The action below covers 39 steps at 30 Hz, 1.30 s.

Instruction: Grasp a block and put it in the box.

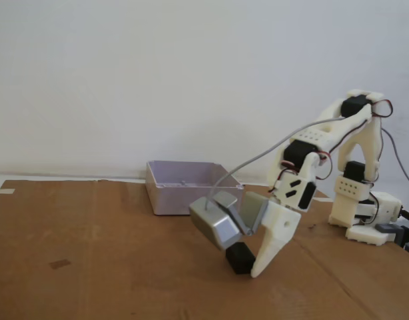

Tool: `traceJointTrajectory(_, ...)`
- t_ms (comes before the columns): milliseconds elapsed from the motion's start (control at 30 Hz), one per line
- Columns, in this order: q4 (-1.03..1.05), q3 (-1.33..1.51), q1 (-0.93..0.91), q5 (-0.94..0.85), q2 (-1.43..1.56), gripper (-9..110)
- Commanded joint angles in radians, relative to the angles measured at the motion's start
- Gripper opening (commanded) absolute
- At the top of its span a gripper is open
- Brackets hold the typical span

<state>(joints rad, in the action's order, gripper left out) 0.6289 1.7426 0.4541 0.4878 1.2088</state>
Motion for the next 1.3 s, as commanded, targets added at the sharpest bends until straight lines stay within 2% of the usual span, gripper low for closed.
traceJointTrajectory(0,-0.031,-0.112,-0.02,-0.002,0.014,59)
traceJointTrajectory(667,-0.029,-0.123,-0.035,-0.006,-0.009,59)
traceJointTrajectory(1267,-0.017,-0.115,-0.035,-0.006,-0.008,43)
